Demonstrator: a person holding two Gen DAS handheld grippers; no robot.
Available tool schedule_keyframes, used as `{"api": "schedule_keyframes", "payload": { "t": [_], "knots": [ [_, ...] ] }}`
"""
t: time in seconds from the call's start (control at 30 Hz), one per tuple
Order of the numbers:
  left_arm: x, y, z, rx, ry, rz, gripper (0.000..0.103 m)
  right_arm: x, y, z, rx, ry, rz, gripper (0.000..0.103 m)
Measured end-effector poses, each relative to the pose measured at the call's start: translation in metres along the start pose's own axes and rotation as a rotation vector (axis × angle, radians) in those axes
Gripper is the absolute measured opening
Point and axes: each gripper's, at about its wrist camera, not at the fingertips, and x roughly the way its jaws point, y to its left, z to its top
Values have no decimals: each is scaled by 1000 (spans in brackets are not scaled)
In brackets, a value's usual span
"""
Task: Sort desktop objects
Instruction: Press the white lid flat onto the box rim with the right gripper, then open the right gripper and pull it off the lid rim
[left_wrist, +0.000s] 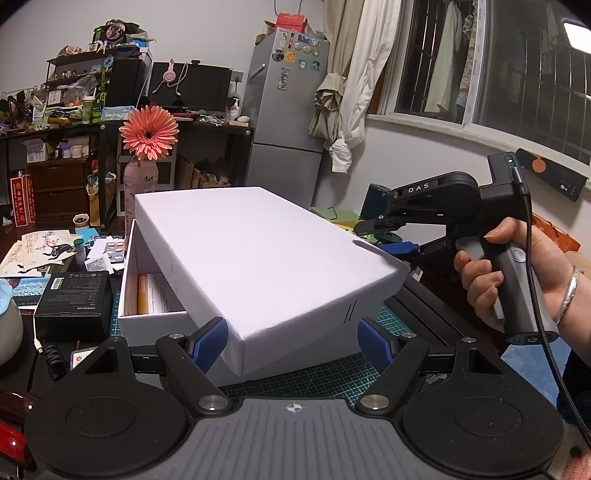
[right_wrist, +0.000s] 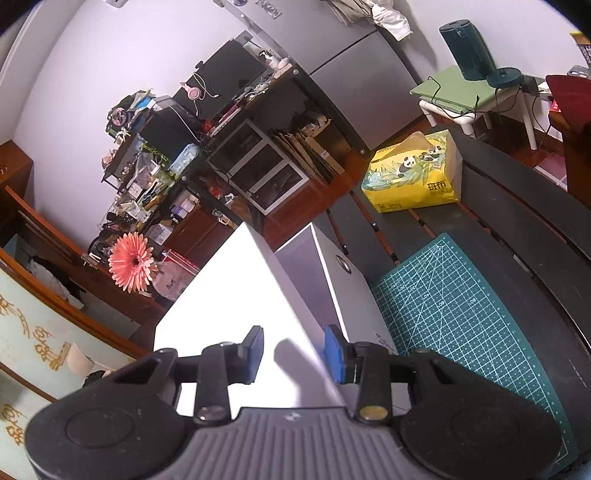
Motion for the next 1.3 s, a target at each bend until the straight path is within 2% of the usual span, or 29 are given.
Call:
{"api": "schedule_keyframes", "payload": {
  "t": [0.13, 0.27, 0.77, 0.93, 1.03, 1.3],
  "knots": [
    [0, -6, -1, 10, 6, -26, 76, 4, -1, 2, 11, -16, -6, 36],
    [2, -16, -3, 54, 9, -21, 76, 8, -6, 3, 34, -27, -8, 36],
    [5, -12, -3, 48, 14, -42, 76, 15, -16, 7, 91, -49, 15, 36],
    [1, -7, 1, 41, -3, -32, 76, 1, -17, 10, 94, -89, 15, 37],
    [-3, -3, 4, 32, -20, -21, 76, -12, -18, 10, 116, -119, 17, 48],
    [-12, 19, 14, -50, -76, 26, 78, -48, -17, -2, 162, -147, 53, 50]
  ]
}}
